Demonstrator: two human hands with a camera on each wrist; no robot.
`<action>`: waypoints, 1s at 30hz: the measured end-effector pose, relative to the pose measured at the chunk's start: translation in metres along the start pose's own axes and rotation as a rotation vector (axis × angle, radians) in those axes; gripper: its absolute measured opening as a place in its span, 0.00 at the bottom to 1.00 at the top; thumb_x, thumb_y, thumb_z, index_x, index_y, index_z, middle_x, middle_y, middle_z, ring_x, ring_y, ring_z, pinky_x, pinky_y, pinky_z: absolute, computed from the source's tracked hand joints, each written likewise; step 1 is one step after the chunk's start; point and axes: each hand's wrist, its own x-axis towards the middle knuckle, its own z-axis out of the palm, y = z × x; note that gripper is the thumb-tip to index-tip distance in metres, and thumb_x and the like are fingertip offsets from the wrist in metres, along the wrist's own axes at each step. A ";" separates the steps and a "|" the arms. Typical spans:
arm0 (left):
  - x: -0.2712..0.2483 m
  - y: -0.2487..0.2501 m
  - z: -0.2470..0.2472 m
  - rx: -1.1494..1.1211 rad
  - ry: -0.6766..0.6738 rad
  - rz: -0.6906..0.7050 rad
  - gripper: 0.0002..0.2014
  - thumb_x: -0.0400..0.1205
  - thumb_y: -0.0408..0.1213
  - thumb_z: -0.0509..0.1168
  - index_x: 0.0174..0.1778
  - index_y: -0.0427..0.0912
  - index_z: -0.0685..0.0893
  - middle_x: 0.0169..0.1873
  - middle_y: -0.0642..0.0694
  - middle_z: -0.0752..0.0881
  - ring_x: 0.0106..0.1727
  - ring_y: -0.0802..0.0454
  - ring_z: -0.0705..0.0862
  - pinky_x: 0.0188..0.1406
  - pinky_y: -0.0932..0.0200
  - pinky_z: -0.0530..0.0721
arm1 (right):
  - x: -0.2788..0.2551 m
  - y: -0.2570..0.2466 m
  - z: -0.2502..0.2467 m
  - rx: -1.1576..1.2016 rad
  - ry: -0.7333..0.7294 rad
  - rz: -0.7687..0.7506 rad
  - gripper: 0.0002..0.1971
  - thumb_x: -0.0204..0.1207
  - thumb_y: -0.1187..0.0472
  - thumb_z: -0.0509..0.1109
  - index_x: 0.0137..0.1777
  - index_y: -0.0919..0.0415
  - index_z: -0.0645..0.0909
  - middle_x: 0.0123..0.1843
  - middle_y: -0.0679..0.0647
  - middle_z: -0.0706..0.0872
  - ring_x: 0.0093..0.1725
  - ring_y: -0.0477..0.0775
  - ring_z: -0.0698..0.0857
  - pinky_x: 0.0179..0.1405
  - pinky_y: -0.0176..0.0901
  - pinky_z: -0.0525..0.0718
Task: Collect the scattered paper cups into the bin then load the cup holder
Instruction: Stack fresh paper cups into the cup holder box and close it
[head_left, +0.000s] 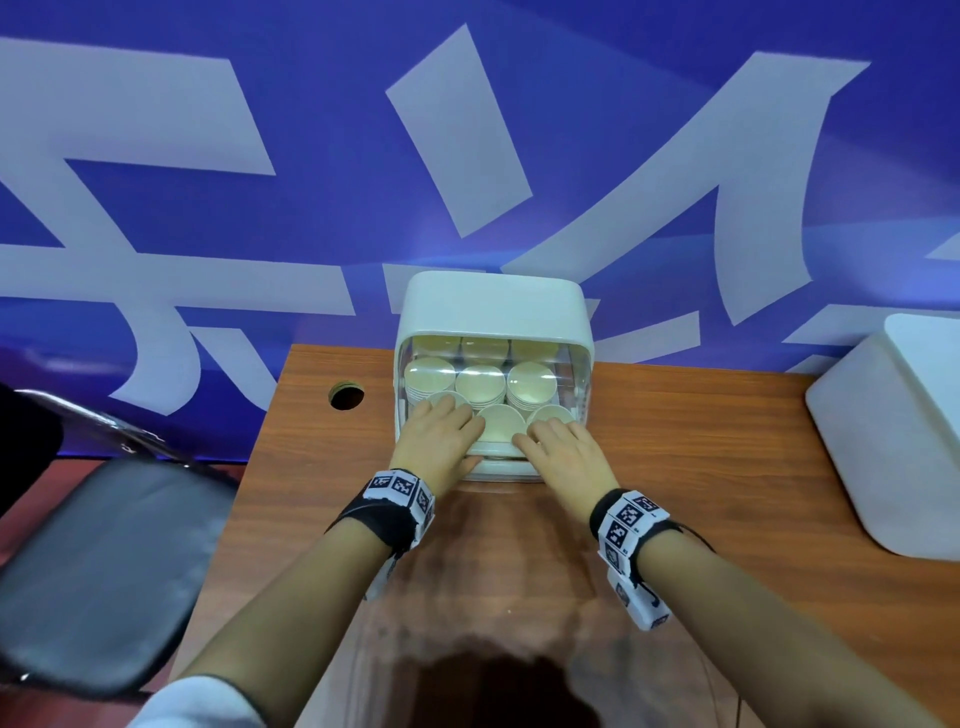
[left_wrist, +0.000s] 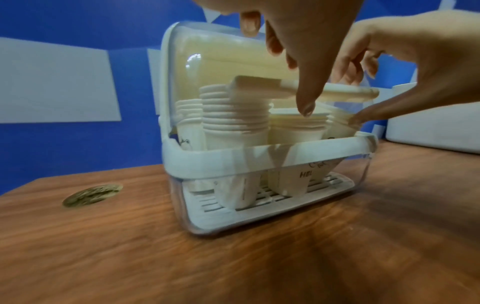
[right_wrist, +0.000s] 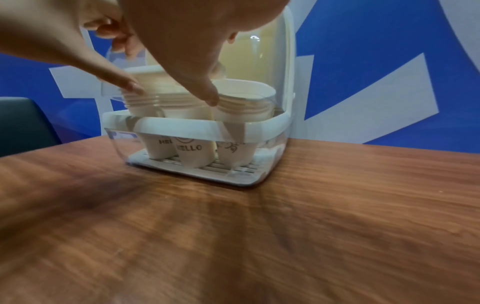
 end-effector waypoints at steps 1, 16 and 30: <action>0.004 0.002 0.000 0.015 0.011 0.033 0.22 0.56 0.52 0.81 0.38 0.46 0.81 0.34 0.51 0.81 0.39 0.47 0.80 0.40 0.53 0.64 | -0.003 0.005 0.000 -0.021 -0.003 -0.008 0.19 0.61 0.71 0.65 0.52 0.55 0.81 0.41 0.51 0.79 0.39 0.55 0.80 0.39 0.46 0.76; 0.022 0.022 0.020 0.113 0.053 0.117 0.14 0.56 0.38 0.73 0.35 0.43 0.79 0.34 0.46 0.79 0.39 0.45 0.73 0.36 0.52 0.61 | 0.000 0.006 0.014 -0.100 0.080 -0.005 0.13 0.68 0.70 0.58 0.47 0.56 0.79 0.37 0.52 0.76 0.35 0.55 0.76 0.36 0.46 0.71; 0.004 0.008 0.013 0.014 0.112 0.155 0.09 0.67 0.34 0.77 0.36 0.46 0.82 0.30 0.50 0.79 0.33 0.48 0.78 0.25 0.56 0.72 | -0.011 0.006 0.014 -0.065 0.085 0.004 0.13 0.71 0.68 0.62 0.53 0.57 0.80 0.42 0.50 0.81 0.40 0.54 0.80 0.41 0.45 0.72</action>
